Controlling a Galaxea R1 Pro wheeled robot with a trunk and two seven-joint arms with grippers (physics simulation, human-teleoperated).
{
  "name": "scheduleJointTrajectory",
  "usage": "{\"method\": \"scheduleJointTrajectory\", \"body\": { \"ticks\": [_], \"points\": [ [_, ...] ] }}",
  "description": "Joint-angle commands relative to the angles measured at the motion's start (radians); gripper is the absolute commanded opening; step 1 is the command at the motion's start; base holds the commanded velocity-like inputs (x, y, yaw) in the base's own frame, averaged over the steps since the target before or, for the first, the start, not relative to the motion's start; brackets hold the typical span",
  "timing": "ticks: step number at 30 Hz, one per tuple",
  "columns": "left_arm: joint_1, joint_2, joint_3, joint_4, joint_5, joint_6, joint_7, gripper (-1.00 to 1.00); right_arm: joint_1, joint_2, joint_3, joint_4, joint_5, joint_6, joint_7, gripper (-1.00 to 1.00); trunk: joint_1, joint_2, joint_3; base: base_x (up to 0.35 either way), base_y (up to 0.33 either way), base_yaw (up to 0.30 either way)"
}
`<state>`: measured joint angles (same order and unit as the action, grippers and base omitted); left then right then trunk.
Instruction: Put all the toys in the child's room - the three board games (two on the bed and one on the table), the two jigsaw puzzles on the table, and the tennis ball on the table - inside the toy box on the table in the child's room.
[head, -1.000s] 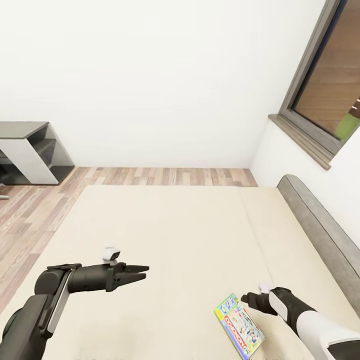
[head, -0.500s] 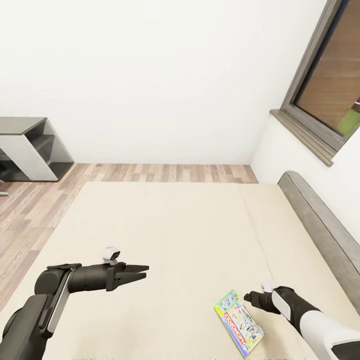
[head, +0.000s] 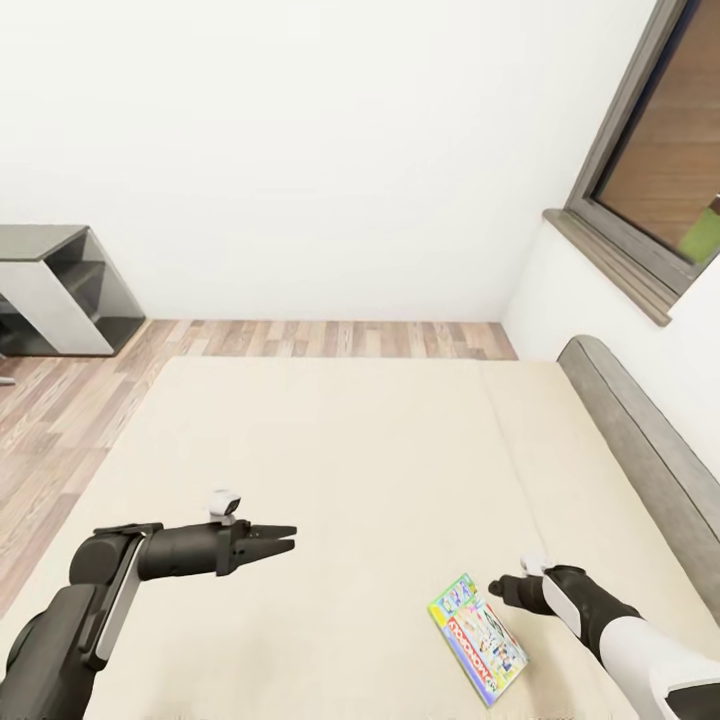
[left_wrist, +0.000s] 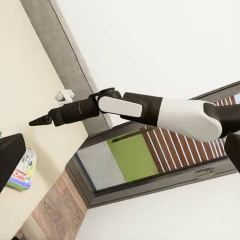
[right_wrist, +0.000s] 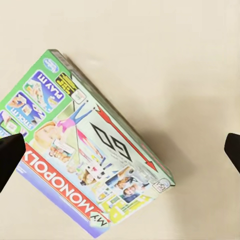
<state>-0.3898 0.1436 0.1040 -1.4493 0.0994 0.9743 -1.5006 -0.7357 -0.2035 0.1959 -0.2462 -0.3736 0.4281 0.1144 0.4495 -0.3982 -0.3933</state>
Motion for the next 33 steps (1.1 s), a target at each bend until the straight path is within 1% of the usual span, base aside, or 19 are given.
{"method": "scheduleJointTrajectory", "body": {
  "ticks": [1, 6, 10, 13, 15, 22, 33],
  "points": [
    [-0.001, 0.000, 0.000, 0.000, 0.000, 0.011, -0.003, 1.00, -0.001, -0.001, 0.008, -0.003, -0.006, 0.004, 0.001, 1.00, 0.000, -0.002, -0.003, 0.000, 0.000, 0.000],
    [-0.004, 0.002, 0.000, 0.000, 0.000, 0.012, -0.004, 1.00, 0.000, -0.001, 0.007, -0.005, -0.006, 0.006, 0.015, 1.00, 0.000, -0.002, -0.011, 0.000, 0.000, 0.000],
    [-0.005, 0.003, 0.000, 0.000, 0.000, 0.012, -0.004, 1.00, -0.006, -0.004, 0.006, -0.005, -0.008, 0.008, 0.068, 1.00, 0.000, -0.002, -0.018, 0.000, 0.000, 0.000],
    [-0.006, 0.002, 0.000, 0.000, 0.000, 0.012, 0.000, 1.00, -0.009, 0.000, 0.007, -0.005, -0.007, 0.003, 0.096, 1.00, 0.000, -0.002, -0.023, 0.000, 0.000, 0.000],
    [-0.007, 0.001, 0.000, 0.000, 0.000, 0.012, 0.009, 1.00, -0.010, -0.004, 0.007, -0.005, -0.007, 0.002, 0.107, 1.00, 0.000, -0.002, -0.026, 0.000, 0.000, 0.000],
    [-0.007, 0.001, 0.000, 0.000, 0.000, 0.012, 0.049, 1.00, -0.011, -0.008, 0.008, -0.005, -0.006, 0.001, 0.120, 1.00, 0.000, -0.002, -0.037, 0.000, 0.000, 0.000],
    [-0.008, 0.001, 0.000, 0.000, 0.000, 0.013, 0.059, 1.00, -0.011, -0.007, 0.007, -0.005, -0.006, 0.000, 0.122, 1.00, 0.000, -0.002, -0.055, 0.000, 0.000, 0.000]
  ]
}}
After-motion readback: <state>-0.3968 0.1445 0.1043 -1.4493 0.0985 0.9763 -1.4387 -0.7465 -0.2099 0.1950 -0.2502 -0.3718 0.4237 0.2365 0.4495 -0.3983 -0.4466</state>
